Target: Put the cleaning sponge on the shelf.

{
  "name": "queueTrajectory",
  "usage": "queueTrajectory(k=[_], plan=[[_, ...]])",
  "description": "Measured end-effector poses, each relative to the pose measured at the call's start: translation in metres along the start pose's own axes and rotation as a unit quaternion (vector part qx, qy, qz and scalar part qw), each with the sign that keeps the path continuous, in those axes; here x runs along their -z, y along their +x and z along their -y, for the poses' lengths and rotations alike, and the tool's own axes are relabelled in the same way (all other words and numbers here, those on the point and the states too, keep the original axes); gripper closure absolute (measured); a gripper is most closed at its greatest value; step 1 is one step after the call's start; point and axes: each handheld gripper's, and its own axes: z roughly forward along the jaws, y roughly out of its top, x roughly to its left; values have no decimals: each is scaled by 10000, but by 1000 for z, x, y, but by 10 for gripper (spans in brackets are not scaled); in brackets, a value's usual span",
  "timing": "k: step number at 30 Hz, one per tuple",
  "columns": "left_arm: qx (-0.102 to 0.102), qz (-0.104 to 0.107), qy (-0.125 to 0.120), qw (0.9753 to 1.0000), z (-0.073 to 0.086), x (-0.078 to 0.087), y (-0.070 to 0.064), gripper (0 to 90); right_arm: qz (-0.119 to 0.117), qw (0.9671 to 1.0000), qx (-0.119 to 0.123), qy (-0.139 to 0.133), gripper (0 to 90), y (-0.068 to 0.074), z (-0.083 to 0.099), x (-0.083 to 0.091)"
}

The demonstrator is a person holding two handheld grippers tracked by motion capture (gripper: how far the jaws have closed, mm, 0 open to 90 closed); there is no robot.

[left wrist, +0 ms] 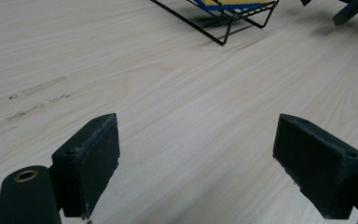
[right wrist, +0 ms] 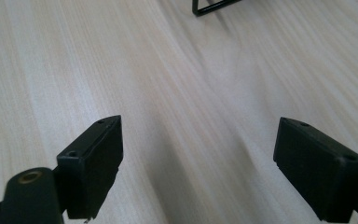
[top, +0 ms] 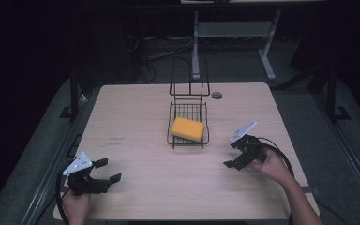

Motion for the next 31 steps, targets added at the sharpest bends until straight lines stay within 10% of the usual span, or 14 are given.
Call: queueTrajectory(k=[31], plan=[[-6,-10,14,10000,0,0,0,141,59,9997,168,161,154,32,21,8]])
